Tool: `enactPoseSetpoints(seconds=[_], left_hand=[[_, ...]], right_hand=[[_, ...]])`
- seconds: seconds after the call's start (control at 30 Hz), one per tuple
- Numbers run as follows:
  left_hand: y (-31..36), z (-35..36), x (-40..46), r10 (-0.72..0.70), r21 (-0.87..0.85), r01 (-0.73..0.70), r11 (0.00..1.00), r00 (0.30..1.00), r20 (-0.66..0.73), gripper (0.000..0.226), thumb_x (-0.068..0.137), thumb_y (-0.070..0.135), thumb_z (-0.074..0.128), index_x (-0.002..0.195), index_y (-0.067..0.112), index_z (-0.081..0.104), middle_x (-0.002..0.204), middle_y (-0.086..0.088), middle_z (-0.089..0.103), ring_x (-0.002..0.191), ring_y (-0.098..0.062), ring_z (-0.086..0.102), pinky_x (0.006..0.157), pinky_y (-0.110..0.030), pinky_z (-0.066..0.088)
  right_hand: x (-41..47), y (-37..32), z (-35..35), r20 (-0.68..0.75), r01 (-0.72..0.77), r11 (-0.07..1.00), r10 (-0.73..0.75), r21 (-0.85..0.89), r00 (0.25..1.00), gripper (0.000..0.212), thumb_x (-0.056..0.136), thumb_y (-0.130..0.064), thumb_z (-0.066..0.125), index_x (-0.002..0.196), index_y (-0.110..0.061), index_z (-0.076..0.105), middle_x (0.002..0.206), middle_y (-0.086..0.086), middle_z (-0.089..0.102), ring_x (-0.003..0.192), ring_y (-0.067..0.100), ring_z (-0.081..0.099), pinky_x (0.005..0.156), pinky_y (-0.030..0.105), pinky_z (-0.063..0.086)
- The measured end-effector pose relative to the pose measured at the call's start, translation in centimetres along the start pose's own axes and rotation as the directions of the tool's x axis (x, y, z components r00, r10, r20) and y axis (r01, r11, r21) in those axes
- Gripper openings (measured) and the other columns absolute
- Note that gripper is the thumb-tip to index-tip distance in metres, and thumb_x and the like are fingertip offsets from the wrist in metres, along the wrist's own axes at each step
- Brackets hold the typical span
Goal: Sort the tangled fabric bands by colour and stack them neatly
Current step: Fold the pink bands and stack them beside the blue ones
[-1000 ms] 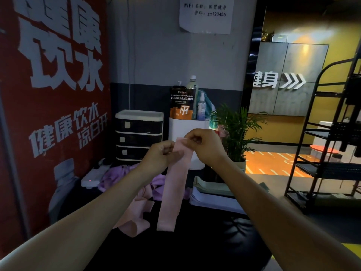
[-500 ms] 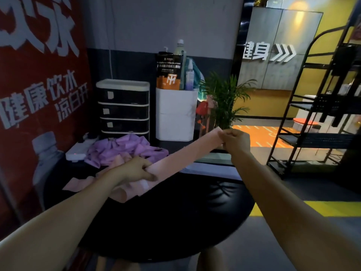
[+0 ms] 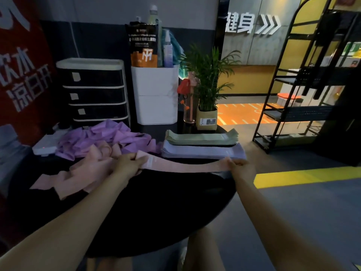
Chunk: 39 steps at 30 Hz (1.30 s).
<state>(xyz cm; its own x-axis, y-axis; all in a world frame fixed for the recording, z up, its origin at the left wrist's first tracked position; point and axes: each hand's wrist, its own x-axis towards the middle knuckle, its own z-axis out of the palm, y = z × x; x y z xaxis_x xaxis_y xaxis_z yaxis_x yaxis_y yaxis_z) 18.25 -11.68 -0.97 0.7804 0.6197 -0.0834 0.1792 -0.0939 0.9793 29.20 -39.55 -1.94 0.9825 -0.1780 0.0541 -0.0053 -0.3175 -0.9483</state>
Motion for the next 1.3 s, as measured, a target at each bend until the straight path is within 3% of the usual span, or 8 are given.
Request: enactPoseSetpoints(seconds=[0.17, 0.27, 0.63, 0.73, 0.87, 1.0, 1.13, 1.3], left_hand=[[-3.2, 1.6, 1.5, 0.126, 0.324, -0.105, 0.94, 0.991, -0.045, 0.023, 0.087, 0.023, 0.064, 0.068, 0.01, 0.061, 0.059, -0.005, 0.055, 0.065, -0.021, 0.052, 0.063, -0.029, 0.04], [-3.8, 1.5, 1.9, 0.173, 0.442, -0.132, 0.887, 0.983, -0.056, 0.023, 0.087, 0.026, 0.064, 0.076, 0.006, 0.066, 0.075, -0.015, 0.064, 0.072, -0.024, 0.057, 0.067, -0.03, 0.039], [-3.6, 1.5, 0.7, 0.27, 0.506, -0.167, 0.846, 0.953, -0.137, 0.022, 0.081, 0.008, 0.068, 0.1, -0.001, 0.063, 0.102, -0.019, 0.065, 0.096, -0.033, 0.06, 0.084, -0.034, 0.043], [-3.6, 1.5, -0.6, 0.397, 0.558, -0.269, 0.785, 0.91, -0.121, 0.025, 0.079, 0.006, 0.067, 0.103, 0.005, 0.062, 0.109, -0.017, 0.058, 0.099, -0.031, 0.056, 0.089, -0.038, 0.044], [-4.1, 2.2, -2.8, 0.533, 0.59, -0.462, 0.662, 0.844, 0.062, 0.023, 0.078, 0.001, 0.066, 0.099, 0.008, 0.065, 0.106, -0.007, 0.056, 0.097, -0.023, 0.053, 0.083, -0.029, 0.04], [-5.1, 2.0, -3.1, 0.558, 0.576, -0.524, 0.627, 0.818, 0.137, 0.021, 0.079, 0.002, 0.066, 0.099, 0.008, 0.067, 0.107, -0.004, 0.059, 0.097, -0.023, 0.056, 0.084, -0.026, 0.04], [-5.4, 2.0, -3.0, 0.53, 0.604, -0.486, 0.632, 0.839, 0.12, 0.015, 0.082, 0.006, 0.064, 0.097, 0.009, 0.068, 0.106, -0.004, 0.062, 0.097, -0.024, 0.057, 0.083, -0.029, 0.043], [-5.4, 2.1, -3.0, 0.527, 0.602, -0.473, 0.644, 0.844, 0.099, 0.014, 0.082, 0.007, 0.063, 0.095, 0.01, 0.067, 0.102, -0.003, 0.062, 0.095, -0.023, 0.058, 0.08, -0.031, 0.046]], right_hand=[[0.1, 2.7, -1.5, -0.075, -0.051, 0.996, 0.046, -0.066, 0.996, 0.017, 0.085, -0.019, 0.066, 0.092, -0.004, 0.072, 0.095, 0.015, 0.07, 0.094, 0.032, 0.061, 0.075, 0.032, 0.042], [0.1, 3.2, -2.0, -0.066, -0.064, 0.998, 0.062, -0.024, 0.996, 0.013, 0.084, -0.013, 0.066, 0.089, -0.003, 0.072, 0.088, 0.016, 0.068, 0.084, 0.028, 0.06, 0.07, 0.029, 0.04], [-0.1, 2.9, -1.8, -0.068, -0.018, 0.993, 0.01, -0.12, 0.998, 0.013, 0.085, -0.009, 0.059, 0.091, -0.001, 0.068, 0.094, 0.016, 0.067, 0.092, 0.03, 0.059, 0.074, 0.033, 0.043], [-0.3, 2.6, -1.4, -0.046, 0.134, 0.964, -0.148, -0.231, 0.988, 0.016, 0.085, -0.007, 0.057, 0.098, -0.002, 0.065, 0.104, 0.017, 0.061, 0.097, 0.03, 0.055, 0.069, 0.029, 0.036], [-2.0, 1.5, 0.3, 0.104, 0.403, 0.854, -0.391, -0.329, 0.914, 0.015, 0.084, -0.001, 0.059, 0.097, -0.003, 0.066, 0.11, 0.014, 0.056, 0.107, 0.03, 0.049, 0.074, 0.027, 0.034], [-3.7, 1.3, 2.2, 0.259, 0.536, 0.742, -0.469, -0.402, 0.844, 0.022, 0.087, -0.012, 0.061, 0.108, -0.01, 0.067, 0.113, 0.006, 0.057, 0.107, 0.024, 0.047, 0.087, 0.026, 0.033], [-4.0, 2.0, 2.6, 0.288, 0.53, 0.717, -0.446, -0.452, 0.848, 0.021, 0.09, -0.016, 0.056, 0.106, -0.009, 0.068, 0.114, 0.007, 0.058, 0.11, 0.025, 0.048, 0.089, 0.029, 0.036], [-4.1, 2.5, 3.0, 0.24, 0.494, 0.683, -0.437, -0.538, 0.867, 0.018, 0.088, -0.017, 0.054, 0.091, -0.009, 0.069, 0.1, 0.007, 0.061, 0.097, 0.029, 0.051, 0.077, 0.035, 0.041]])
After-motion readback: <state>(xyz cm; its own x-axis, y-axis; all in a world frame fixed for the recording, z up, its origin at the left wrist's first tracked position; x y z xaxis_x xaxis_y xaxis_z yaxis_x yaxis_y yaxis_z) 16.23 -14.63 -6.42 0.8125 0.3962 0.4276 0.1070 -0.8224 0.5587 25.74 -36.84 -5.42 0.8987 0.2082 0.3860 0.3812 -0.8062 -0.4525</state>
